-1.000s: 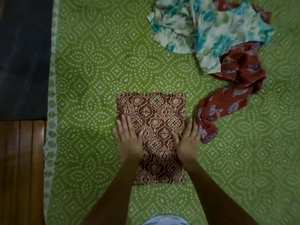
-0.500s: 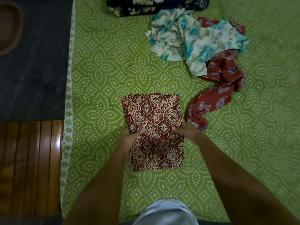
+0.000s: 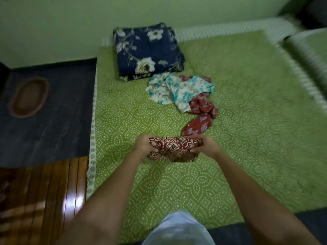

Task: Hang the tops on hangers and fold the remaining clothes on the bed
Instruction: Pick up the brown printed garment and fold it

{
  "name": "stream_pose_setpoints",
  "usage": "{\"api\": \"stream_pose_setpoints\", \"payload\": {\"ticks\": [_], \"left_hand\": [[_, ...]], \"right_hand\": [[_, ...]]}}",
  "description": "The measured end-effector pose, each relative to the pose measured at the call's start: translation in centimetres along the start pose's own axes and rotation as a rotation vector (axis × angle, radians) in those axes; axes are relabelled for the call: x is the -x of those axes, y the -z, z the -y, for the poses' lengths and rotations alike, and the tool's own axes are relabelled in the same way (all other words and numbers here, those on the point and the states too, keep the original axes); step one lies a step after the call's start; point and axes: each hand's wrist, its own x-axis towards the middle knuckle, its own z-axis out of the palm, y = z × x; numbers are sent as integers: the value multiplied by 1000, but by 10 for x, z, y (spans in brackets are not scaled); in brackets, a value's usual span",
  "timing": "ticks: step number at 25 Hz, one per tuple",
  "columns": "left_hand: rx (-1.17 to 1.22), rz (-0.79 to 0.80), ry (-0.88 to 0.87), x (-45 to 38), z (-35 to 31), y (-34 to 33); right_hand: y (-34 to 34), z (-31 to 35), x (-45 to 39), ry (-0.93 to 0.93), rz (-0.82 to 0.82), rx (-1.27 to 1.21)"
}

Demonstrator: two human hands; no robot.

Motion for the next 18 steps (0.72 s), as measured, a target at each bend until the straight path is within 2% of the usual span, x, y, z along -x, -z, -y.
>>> {"api": "stream_pose_setpoints", "payload": {"ticks": [3,5,6,8,9,11,12,14,16,18], "left_hand": [[-393,-326,-154,46,-61,-9],[-573,-421,-249,71,-100,-11],[-651,-417,-312,80,-121,-10],[-766,-276,-473,97,-170,-11],[-761,-119,-585,112,-199,-17],[-526,282,-716,155,-261,-51],[-394,410,-742,177,-287,-74],[-255,508,-795,220,-335,-128],[-138,568,-861,259,-377,-184],[35,605,-862,290,-409,-232]], "right_hand": [[37,17,57,58,-255,224],[76,21,93,72,-422,309],[100,25,112,78,-460,327],[149,41,154,106,-388,316],[170,48,177,150,-334,300],[210,62,235,236,-317,306],[231,62,262,250,-334,308],[272,46,318,250,-406,287],[322,-1,378,177,-474,209],[365,-56,437,85,-479,-16]]}}
